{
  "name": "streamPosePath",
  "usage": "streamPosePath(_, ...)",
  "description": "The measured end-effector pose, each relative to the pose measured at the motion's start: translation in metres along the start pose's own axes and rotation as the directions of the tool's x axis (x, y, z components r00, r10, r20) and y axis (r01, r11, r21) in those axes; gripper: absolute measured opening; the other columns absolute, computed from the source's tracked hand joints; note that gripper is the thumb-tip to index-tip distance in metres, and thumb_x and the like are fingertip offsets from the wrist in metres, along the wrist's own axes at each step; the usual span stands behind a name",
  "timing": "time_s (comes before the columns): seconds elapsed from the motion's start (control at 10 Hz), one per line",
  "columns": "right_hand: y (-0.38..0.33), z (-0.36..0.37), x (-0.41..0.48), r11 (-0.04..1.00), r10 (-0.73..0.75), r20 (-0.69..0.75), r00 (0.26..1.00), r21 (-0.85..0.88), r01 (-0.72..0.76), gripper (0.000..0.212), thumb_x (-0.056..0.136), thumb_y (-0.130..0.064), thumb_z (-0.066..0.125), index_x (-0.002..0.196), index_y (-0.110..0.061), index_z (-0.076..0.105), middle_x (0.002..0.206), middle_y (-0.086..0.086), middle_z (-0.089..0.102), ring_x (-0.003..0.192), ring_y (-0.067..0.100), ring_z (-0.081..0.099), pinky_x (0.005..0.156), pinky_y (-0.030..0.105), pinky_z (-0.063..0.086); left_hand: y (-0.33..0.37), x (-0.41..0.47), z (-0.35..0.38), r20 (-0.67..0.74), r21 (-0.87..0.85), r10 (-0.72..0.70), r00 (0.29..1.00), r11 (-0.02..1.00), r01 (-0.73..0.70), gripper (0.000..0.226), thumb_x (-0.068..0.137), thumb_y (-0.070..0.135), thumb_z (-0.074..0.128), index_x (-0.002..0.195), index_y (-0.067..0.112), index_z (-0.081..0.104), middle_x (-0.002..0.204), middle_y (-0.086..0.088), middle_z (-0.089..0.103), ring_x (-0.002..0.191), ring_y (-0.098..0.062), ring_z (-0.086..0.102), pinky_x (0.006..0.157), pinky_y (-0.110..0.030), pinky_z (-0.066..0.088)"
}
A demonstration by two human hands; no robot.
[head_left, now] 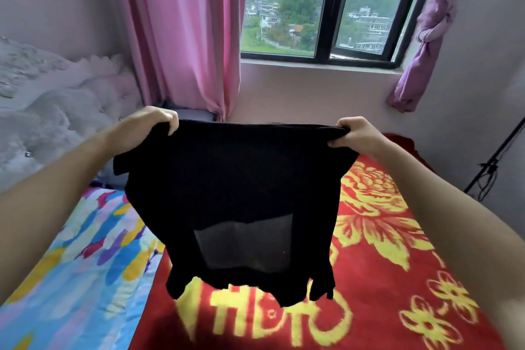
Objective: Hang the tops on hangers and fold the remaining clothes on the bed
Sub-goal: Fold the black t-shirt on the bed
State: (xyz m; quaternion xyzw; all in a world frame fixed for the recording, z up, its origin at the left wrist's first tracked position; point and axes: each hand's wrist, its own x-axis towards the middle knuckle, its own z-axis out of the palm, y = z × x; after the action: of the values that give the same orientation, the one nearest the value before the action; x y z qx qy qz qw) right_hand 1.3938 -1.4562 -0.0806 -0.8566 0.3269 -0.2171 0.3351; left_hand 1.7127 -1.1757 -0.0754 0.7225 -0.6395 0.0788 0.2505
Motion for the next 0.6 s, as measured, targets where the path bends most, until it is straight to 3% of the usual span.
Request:
streamPosePath(0.1,0.010,-0.008,-0.001,0.999,0.004,-0.223,0.975,0.041,0.005,0.032,0.071,0.004,0.073,0.059,-0.015,0.049,0.059,-0.002,0.045,0.049,0.003,0.045,0.045,0.009,0.033,0.021,-0.002,0.004,0.121,-0.058,-0.116,0.986,0.991,0.124,0.023,0.073,0.042,0.070,0.088,0.034,0.054,0.082,-0.004,0.057,0.075,-0.017,0.054,0.067,-0.024,0.040)
streamPosePath(0.2,0.021,-0.013,-0.006,0.998,0.041,-0.318,0.947,0.065,-0.021,0.036,0.070,0.002,0.075,0.058,-0.015,0.046,0.058,-0.001,0.045,0.055,0.010,0.044,0.053,0.021,0.036,0.026,-0.003,0.008,0.123,-0.032,-0.182,0.976,0.982,0.187,0.044,0.073,0.011,0.077,0.107,0.027,0.054,0.074,-0.005,0.061,0.072,-0.025,0.059,0.064,-0.026,0.042)
streamPosePath(0.3,0.026,-0.015,-0.015,0.999,0.041,-0.308,0.951,0.024,-0.035,0.037,0.070,0.000,0.076,0.058,-0.016,0.044,0.057,-0.002,0.043,0.054,0.011,0.040,0.052,0.021,0.033,0.012,-0.005,0.012,0.111,0.054,-0.173,0.979,0.984,0.168,0.032,0.073,0.004,0.076,0.060,0.019,0.051,0.051,0.009,0.048,0.054,-0.008,0.046,0.056,-0.017,0.034)
streamPosePath(0.4,0.027,-0.016,-0.027,0.996,0.030,-0.259,0.965,-0.076,-0.051,0.038,0.071,-0.001,0.076,0.056,-0.016,0.044,0.056,-0.002,0.043,0.053,0.013,0.040,0.050,0.019,0.031,0.003,-0.010,0.015,0.143,0.006,-0.225,0.964,0.974,0.226,0.043,0.072,0.008,0.078,0.050,0.015,0.043,0.044,0.007,0.036,0.043,-0.004,0.038,0.051,-0.016,0.033)
streamPosePath(0.5,0.028,-0.019,-0.039,0.994,0.070,-0.225,0.972,-0.066,-0.087,0.037,0.073,0.000,0.074,0.056,-0.012,0.044,0.055,0.000,0.041,0.046,0.006,0.040,0.047,0.019,0.031,-0.004,-0.021,0.012,0.223,-0.131,-0.269,0.937,0.944,0.302,0.036,0.073,0.005,0.077,0.052,0.006,0.048,0.042,0.009,0.035,0.041,-0.004,0.032,0.044,-0.015,0.026)
streamPosePath(0.6,0.022,-0.026,-0.049,0.980,0.196,-0.115,0.974,0.051,-0.191,0.030,0.084,-0.003,0.066,0.063,-0.009,0.045,0.052,0.003,0.038,0.033,0.004,0.036,0.035,0.015,0.026,0.000,-0.032,-0.001,0.265,-0.274,-0.281,0.922,0.895,0.352,0.026,0.068,0.023,0.082,0.058,0.010,0.061,0.048,0.007,0.043,0.045,-0.002,0.037,0.045,-0.014,0.029)
